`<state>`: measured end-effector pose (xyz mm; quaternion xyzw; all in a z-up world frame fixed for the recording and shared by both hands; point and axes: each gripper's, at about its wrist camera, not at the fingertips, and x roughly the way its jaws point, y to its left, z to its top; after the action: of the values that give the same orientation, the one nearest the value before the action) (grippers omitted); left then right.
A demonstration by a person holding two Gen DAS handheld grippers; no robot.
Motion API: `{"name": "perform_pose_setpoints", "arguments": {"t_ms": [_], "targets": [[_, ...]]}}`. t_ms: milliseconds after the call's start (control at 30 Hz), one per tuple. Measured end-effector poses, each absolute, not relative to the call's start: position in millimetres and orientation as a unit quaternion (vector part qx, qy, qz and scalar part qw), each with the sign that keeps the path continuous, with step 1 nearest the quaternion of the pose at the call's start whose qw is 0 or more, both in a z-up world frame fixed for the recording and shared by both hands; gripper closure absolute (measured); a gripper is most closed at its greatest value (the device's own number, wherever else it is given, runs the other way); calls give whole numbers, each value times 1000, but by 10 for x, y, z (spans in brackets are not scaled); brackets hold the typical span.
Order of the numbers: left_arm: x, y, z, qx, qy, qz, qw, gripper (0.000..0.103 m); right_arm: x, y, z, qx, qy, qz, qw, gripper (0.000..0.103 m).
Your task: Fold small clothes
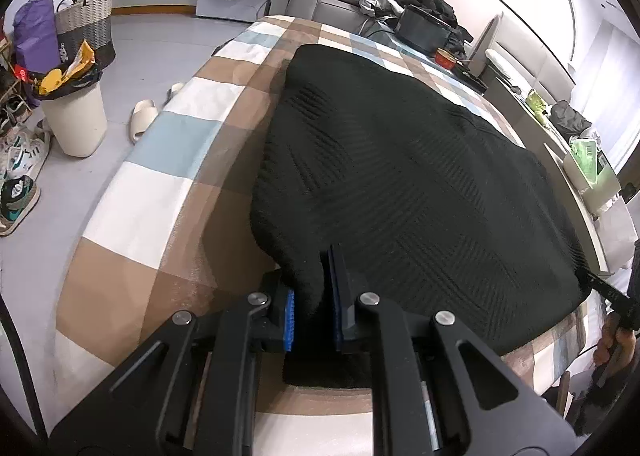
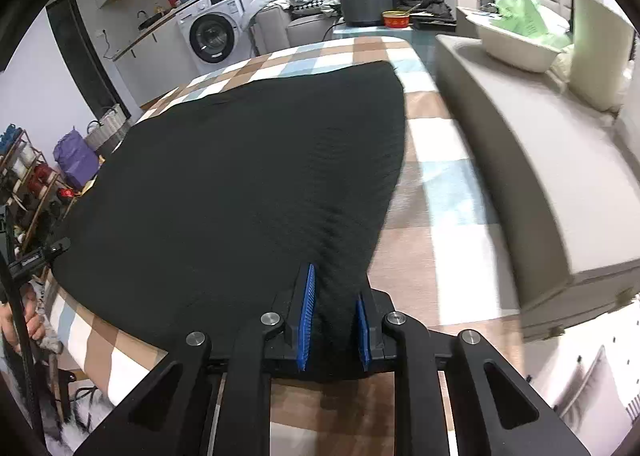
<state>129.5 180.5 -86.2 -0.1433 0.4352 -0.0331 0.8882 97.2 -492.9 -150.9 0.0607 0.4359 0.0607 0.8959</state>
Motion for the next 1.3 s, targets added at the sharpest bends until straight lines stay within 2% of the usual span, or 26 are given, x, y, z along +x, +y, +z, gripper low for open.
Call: {"name": "perform_pose_setpoints", "arguments": {"t_ms": [200, 233, 333, 400, 567, 600, 700, 733, 800, 900, 1100, 1200, 1300], "targets": [[1231, 1789, -787, -136, 435, -31, 890, 92, 881, -5143, -1427, 95, 429, 85, 894, 84], [1217, 1786, -769, -135, 436, -31, 889, 92, 873, -5161, -1426, 104, 431, 95, 891, 81], [1193, 1788, -741, -133, 445, -32, 885, 86, 886, -5170, -1465, 131, 437, 123, 881, 78], [1172, 1785, -740, -137, 451, -39, 881, 76, 898, -5123, -1509, 138, 440, 135, 877, 78], [1135, 1753, -758, -148, 461, -64, 873, 61, 901, -5039, -1552, 136, 448, 146, 872, 79], [1128, 1740, -766, -149, 462, -67, 872, 60, 897, -5023, -1551, 132, 449, 147, 871, 79], [1086, 1669, -769, -137, 452, -75, 878, 61, 895, -4963, -1529, 98, 447, 140, 878, 86], [1072, 1633, -764, -127, 445, -75, 883, 63, 892, -4946, -1526, 89, 449, 139, 878, 90], [1065, 1584, -759, -108, 442, -66, 888, 87, 898, -4946, -1526, 86, 451, 135, 878, 92], [1061, 1620, -760, -109, 443, -69, 887, 90, 885, -4970, -1532, 71, 456, 122, 878, 95], [1014, 1719, -739, -89, 452, -47, 886, 90, 819, -5147, -1517, 59, 458, 98, 882, 95], [968, 1785, -647, -87, 444, -39, 891, 90, 807, -5164, -1484, 79, 451, 116, 881, 90], [929, 1829, -554, -92, 435, -31, 895, 89, 818, -5147, -1509, 99, 451, 132, 877, 80]]}}
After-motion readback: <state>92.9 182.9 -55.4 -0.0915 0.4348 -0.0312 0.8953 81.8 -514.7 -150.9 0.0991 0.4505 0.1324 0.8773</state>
